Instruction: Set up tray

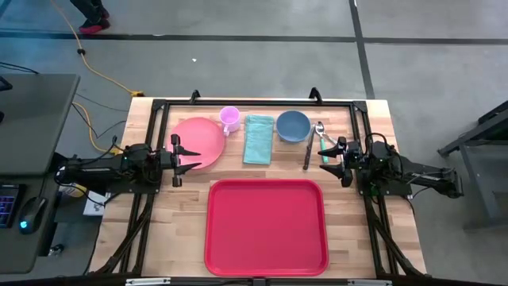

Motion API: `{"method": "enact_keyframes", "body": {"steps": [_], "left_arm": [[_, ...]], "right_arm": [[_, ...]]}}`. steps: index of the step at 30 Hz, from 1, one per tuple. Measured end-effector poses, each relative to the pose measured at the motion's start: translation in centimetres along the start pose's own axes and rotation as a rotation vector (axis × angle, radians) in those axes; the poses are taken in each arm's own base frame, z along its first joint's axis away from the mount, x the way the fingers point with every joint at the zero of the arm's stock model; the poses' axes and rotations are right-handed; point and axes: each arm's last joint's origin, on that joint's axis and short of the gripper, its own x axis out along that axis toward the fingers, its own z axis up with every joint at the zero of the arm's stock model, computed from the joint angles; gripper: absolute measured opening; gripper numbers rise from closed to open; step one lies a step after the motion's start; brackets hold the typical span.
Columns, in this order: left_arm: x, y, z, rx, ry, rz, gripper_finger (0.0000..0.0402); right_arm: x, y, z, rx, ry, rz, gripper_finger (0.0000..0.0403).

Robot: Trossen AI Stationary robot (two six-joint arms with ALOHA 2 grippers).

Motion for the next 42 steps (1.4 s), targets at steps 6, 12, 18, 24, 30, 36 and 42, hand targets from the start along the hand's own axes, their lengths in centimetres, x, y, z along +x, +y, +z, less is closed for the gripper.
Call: {"method": "enact_keyframes", "body": {"steps": [6,12,18,24,30,36,42], "left_arm": [[0.00,0.00,0.00,0.000,0.000,-0.001,0.0177],[0.00,0.00,0.00,0.000,0.000,0.000,0.0177],[0.00,0.01,0.03,-0.005,-0.004,0.000,0.0177],[0.00,0.02,0.08,-0.005,-0.008,0.003,0.0177],[0.00,0.04,0.08,-0.017,-0.007,0.009,0.0177],[0.00,-0.05,0.08,-0.059,-0.012,-0.021,0.0177],[-0.01,-0.18,0.04,-0.059,-0.014,-0.062,0.0177]], "right_arm": [[0.00,0.00,0.00,0.000,0.000,0.000,0.0266],[0.00,0.00,0.00,0.000,0.000,0.000,0.0266],[0.00,0.00,0.00,-0.010,-0.001,0.000,0.0266],[0.02,0.05,0.16,-0.033,-0.023,0.009,0.0266],[0.01,0.09,0.26,-0.029,-0.033,0.012,0.0266],[0.01,0.13,0.37,-0.030,-0.044,0.019,0.0266],[0.01,0.15,0.37,-0.030,-0.042,0.024,0.0266]]}}
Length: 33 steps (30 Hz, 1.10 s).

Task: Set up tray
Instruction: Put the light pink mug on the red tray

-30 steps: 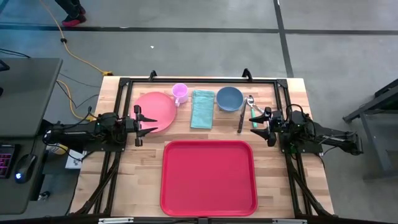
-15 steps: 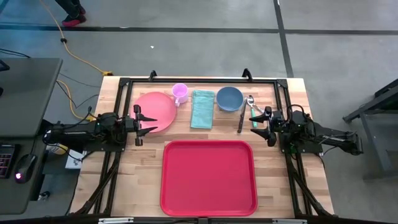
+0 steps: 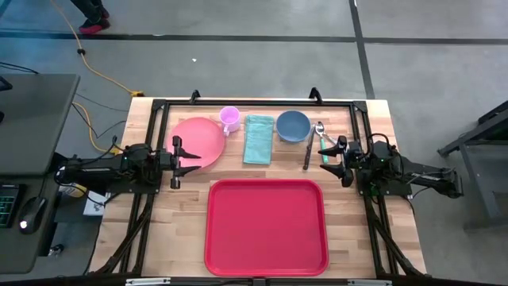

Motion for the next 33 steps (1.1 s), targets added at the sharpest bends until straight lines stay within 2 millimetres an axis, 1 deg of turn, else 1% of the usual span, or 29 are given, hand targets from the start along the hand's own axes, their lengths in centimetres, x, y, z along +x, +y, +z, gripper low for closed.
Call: {"method": "enact_keyframes", "body": {"steps": [10,14,17,20,26,29,30,33], "left_arm": [[0.0,0.1,0.1,0.003,-0.001,0.036,0.0177],[0.0,0.1,0.1,0.003,-0.002,0.033,0.0177],[0.0,0.1,0.0,0.006,0.002,0.029,0.0177],[0.0,0.1,0.0,0.037,0.004,0.029,0.0177],[0.0,0.0,-0.2,0.042,0.024,0.024,0.0177],[0.0,0.0,-0.2,0.098,0.030,0.022,0.0177],[0.0,0.0,-0.2,0.122,0.029,0.021,0.0177],[0.0,0.1,0.0,0.214,0.014,0.028,0.0177]], "right_arm": [[0.0,0.0,0.1,-0.004,-0.016,-0.024,0.0266],[0.0,0.0,0.4,-0.011,-0.049,-0.043,0.0266],[0.0,0.0,0.8,-0.061,-0.096,-0.061,0.0266],[-0.1,0.0,1.2,-0.075,-0.139,-0.102,0.0266],[-0.1,-0.1,1.2,-0.079,-0.140,-0.107,0.0266],[-0.1,0.1,1.1,-0.094,-0.126,-0.045,0.0266],[-0.1,0.2,1.2,-0.123,-0.133,-0.033,0.0266],[-0.2,0.2,1.6,-0.229,-0.174,-0.081,0.0266]]}}
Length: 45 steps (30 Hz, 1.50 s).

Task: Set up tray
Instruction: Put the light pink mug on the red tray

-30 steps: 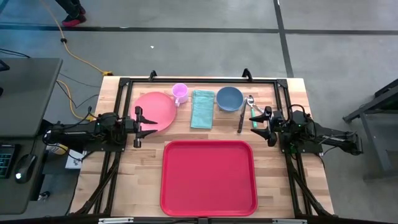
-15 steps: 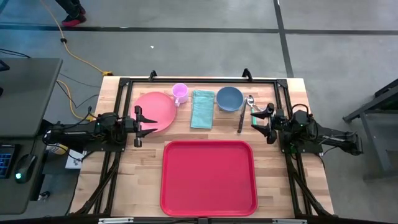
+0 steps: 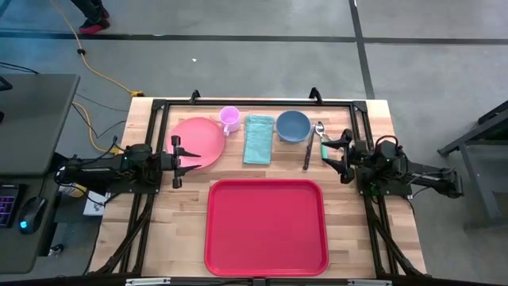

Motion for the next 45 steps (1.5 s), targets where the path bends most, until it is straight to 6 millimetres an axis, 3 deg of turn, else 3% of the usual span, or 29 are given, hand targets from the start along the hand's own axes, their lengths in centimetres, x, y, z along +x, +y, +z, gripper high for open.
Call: {"method": "enact_keyframes", "body": {"steps": [3,6,13,18,22,26,30,37,41,45], "left_arm": [[-0.2,0.5,1.0,0.075,-0.005,0.036,0.0177],[-0.8,2.1,3.8,0.101,-0.018,0.147,0.0177],[-2.1,5.7,11.6,0.181,0.017,0.218,0.0177],[-1.1,7.7,15.5,0.250,0.161,0.224,0.0177],[0.2,9.2,17.9,0.301,0.389,0.270,0.0177],[1.8,10.1,18.4,0.358,0.742,0.355,0.0177],[3.3,10.5,18.8,0.421,0.973,0.348,0.0177],[5.8,10.7,18.3,0.506,1.124,0.368,0.0177],[6.0,12.2,17.4,0.440,1.187,0.378,0.0182],[6.4,14.4,15.2,0.354,1.195,0.310,0.0203]], "right_arm": [[0.0,-0.2,0.1,-0.054,-0.003,-0.075,0.0266],[0.1,-0.3,1.1,-0.085,0.012,-0.120,0.0266],[1.1,0.3,8.8,-0.130,0.119,-0.131,0.0266],[3.4,0.5,13.6,-0.180,0.258,-0.136,0.0266],[5.8,0.4,15.7,-0.197,0.385,-0.157,0.0266],[7.9,0.1,15.8,-0.211,0.515,-0.202,0.0266],[9.2,-0.2,15.0,-0.269,0.584,-0.266,0.0266],[8.3,-0.8,15.0,-0.348,0.626,-0.492,0.0266],[7.1,-0.8,15.6,-0.337,0.605,-0.551,0.0266],[6.0,-0.8,15.7,-0.316,0.614,-0.559,0.0266]]}}
